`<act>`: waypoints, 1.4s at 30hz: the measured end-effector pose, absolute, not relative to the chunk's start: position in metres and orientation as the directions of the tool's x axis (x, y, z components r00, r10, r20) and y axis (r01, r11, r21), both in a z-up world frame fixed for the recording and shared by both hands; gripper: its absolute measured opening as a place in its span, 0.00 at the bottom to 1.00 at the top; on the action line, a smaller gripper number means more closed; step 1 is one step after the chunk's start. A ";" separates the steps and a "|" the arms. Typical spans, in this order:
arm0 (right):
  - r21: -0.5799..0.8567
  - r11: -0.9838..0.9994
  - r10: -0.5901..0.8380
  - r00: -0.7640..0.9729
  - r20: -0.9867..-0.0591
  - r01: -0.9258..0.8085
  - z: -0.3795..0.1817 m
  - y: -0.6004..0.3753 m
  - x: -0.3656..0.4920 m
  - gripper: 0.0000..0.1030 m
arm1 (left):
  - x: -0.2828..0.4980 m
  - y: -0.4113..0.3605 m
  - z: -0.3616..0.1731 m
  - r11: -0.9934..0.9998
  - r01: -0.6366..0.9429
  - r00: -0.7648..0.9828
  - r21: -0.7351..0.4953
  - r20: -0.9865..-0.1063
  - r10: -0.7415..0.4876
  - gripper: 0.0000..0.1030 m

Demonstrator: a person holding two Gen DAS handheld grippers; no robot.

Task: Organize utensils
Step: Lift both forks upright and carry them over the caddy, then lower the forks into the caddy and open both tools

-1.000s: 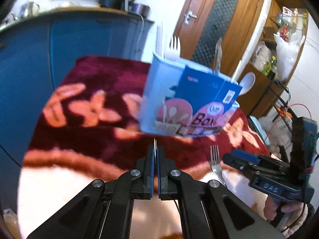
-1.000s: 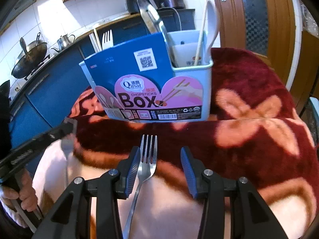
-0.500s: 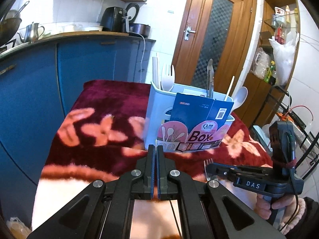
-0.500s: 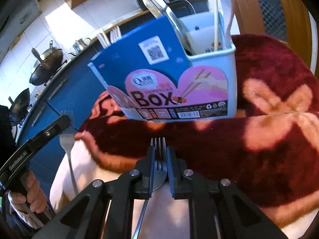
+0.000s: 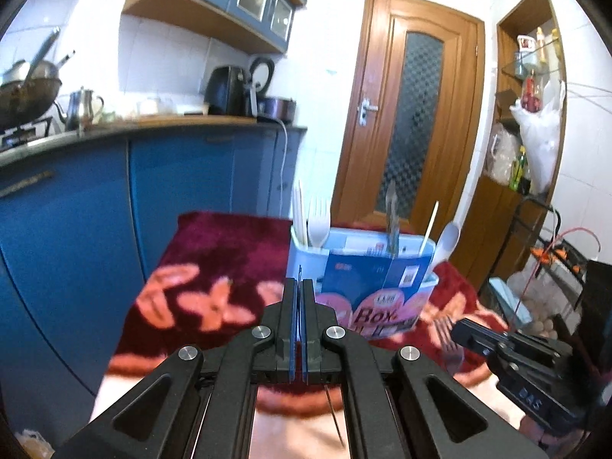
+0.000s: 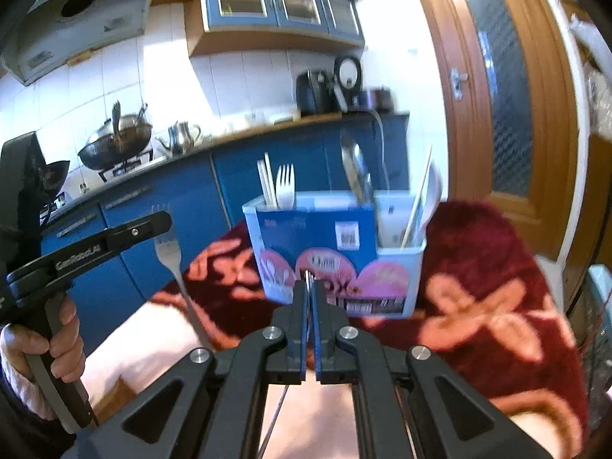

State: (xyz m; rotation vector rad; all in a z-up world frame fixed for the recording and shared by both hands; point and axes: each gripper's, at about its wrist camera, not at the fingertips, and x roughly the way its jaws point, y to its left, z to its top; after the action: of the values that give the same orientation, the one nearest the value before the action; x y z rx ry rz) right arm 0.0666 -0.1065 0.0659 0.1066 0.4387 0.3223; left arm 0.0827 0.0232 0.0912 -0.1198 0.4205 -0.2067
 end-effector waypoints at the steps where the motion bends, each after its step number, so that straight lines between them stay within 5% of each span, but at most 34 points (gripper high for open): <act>1: 0.159 0.948 0.316 0.869 -0.380 -0.275 0.070 -0.106 0.063 0.03 | 0.082 0.023 0.095 0.973 0.171 0.899 -0.156 -0.379 -0.219 0.01; 9: 0.109 0.977 0.205 0.944 -0.259 -0.183 0.098 -0.119 0.046 0.03 | 0.081 0.027 0.133 0.979 0.150 0.942 -0.140 -0.282 -0.184 0.01; 26: 0.130 0.985 0.144 0.959 -0.243 -0.115 0.103 -0.143 0.042 0.03 | 0.124 0.031 0.210 0.993 0.034 0.995 -0.117 -0.086 -0.045 0.01; 42: 0.061 0.997 0.048 0.982 -0.184 -0.038 0.124 -0.156 0.043 0.03 | 0.172 0.007 0.156 0.994 0.057 0.984 -0.088 -0.165 -0.071 0.01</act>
State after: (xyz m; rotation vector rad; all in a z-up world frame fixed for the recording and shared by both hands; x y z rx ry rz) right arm 0.0433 -0.1562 0.1242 0.0577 0.1869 0.0433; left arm 0.1719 0.0071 0.1561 -0.0832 0.1691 -0.0644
